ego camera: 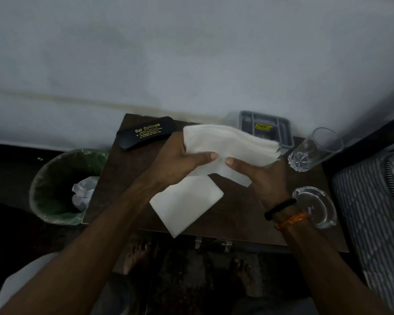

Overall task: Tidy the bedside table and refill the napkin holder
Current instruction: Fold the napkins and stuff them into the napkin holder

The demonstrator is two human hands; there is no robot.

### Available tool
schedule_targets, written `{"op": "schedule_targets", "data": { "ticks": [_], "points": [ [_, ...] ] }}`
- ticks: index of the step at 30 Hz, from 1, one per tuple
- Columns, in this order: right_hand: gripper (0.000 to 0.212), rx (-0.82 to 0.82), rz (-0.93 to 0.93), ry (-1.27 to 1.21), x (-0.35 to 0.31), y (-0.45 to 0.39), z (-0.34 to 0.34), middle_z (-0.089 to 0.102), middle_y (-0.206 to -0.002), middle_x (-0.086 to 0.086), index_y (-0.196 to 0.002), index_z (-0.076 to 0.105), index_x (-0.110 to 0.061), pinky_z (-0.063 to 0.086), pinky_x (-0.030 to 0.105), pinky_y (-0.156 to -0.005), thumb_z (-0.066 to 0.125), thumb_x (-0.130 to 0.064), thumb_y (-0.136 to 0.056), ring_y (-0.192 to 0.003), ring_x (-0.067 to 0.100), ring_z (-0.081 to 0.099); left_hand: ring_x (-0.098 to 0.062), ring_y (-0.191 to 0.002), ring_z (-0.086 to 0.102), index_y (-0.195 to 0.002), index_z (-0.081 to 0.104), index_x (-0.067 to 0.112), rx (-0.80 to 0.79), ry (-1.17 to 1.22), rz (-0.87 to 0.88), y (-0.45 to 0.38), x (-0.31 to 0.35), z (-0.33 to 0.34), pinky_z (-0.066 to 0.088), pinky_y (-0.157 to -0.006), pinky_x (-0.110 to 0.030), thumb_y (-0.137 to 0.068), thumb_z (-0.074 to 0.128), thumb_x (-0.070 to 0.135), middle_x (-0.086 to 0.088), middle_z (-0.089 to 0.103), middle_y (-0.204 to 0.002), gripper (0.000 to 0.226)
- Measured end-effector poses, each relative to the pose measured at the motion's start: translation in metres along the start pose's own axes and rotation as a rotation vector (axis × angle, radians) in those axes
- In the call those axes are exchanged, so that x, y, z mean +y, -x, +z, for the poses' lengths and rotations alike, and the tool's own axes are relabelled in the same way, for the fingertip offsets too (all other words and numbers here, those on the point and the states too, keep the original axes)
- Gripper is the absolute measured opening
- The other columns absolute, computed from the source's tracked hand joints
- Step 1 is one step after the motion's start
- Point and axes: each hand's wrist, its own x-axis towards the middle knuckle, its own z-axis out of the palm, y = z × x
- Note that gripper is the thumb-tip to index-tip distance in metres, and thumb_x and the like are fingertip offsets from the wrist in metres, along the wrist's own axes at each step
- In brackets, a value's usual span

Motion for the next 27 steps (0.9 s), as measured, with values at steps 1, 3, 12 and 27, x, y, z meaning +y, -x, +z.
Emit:
{"op": "schedule_targets", "data": {
  "ticks": [1, 3, 12, 27],
  "points": [
    [0.036, -0.013, 0.009, 0.068, 0.007, -0.001, -0.004, 0.076, -0.103, 0.003, -0.101, 0.072, -0.009, 0.06, 0.034, -0.081, 0.077, 0.011, -0.071, -0.097, 0.021, 0.072, -0.011, -0.104, 0.069, -0.118, 0.069, 0.02, -0.001, -0.029, -0.012, 0.0, -0.004, -0.001, 0.058, -0.09, -0.038, -0.083, 0.077, 0.01, 0.002, 0.074, -0.112, 0.038],
    [0.032, -0.081, 0.055, 0.203, 0.021, 0.0, -0.01, 0.077, -0.095, 0.001, -0.099, 0.073, -0.005, 0.059, 0.029, -0.076, 0.079, 0.006, -0.07, -0.091, 0.018, 0.073, -0.013, -0.104, 0.07, -0.118, 0.072, 0.018, -0.023, -0.135, -0.027, 0.0, -0.015, -0.002, 0.057, -0.092, -0.045, -0.081, 0.079, 0.011, 0.001, 0.075, -0.112, 0.038],
    [0.031, -0.051, 0.056, 0.179, 0.033, -0.005, -0.018, 0.077, -0.092, -0.005, -0.098, 0.074, -0.013, 0.059, 0.032, -0.08, 0.077, 0.007, -0.074, -0.093, 0.016, 0.073, -0.013, -0.096, 0.073, -0.117, 0.073, 0.018, -0.022, -0.16, -0.002, -0.001, -0.017, 0.003, 0.061, -0.084, -0.043, -0.084, 0.077, 0.02, 0.002, 0.077, -0.107, 0.033],
    [0.039, -0.084, 0.043, 0.135, 0.006, -0.015, -0.025, 0.075, -0.106, -0.006, -0.104, 0.071, -0.018, 0.058, 0.038, -0.086, 0.075, 0.008, -0.075, -0.102, 0.02, 0.071, -0.02, -0.102, 0.072, -0.118, 0.07, 0.009, -0.041, 0.115, -0.1, -0.003, 0.003, 0.004, 0.06, -0.085, -0.037, -0.084, 0.075, 0.014, -0.004, 0.075, -0.113, 0.035]
  ]
}}
